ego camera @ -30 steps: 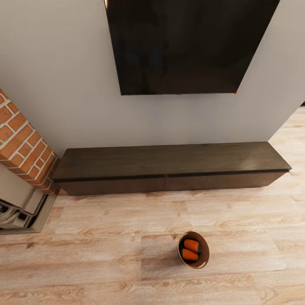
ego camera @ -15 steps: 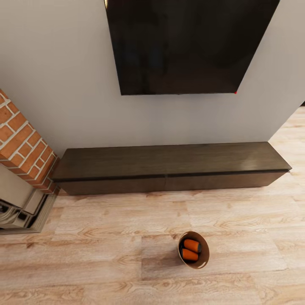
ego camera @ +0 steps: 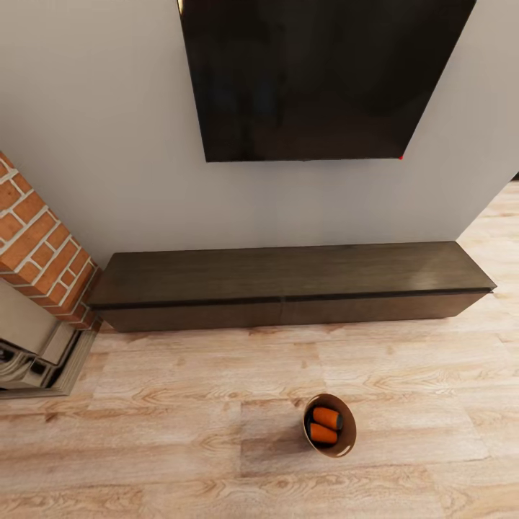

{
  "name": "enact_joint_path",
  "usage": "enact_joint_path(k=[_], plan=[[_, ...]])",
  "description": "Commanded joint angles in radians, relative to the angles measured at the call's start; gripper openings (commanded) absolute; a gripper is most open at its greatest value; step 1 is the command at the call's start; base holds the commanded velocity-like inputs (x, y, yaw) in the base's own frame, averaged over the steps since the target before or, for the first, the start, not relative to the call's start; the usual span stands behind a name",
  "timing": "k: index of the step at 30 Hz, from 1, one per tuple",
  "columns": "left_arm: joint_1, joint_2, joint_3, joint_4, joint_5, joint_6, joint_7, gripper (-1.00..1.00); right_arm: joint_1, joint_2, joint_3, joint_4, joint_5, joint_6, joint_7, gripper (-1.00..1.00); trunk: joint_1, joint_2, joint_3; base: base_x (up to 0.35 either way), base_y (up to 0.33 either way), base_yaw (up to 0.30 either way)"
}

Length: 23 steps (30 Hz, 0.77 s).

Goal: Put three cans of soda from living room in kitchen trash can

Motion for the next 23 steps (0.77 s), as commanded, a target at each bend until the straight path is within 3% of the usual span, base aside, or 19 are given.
enact_joint_path(k=[1,23], plan=[[0.0,0.0,0.0,0.0,0.0,0.0,0.0,1.0,0.0,0.0,0.0,0.0,0.0,0.0,0.0,1.0,0.0,0.0,0.0,0.0,0.0,0.0],[0.0,0.001,-0.002,0.0,0.0,0.0,0.0,1.0,0.0,0.001,0.0,0.0,0.0,0.0,0.0,1.0,0.0,0.0,0.0,0.0,0.0,0.0]])
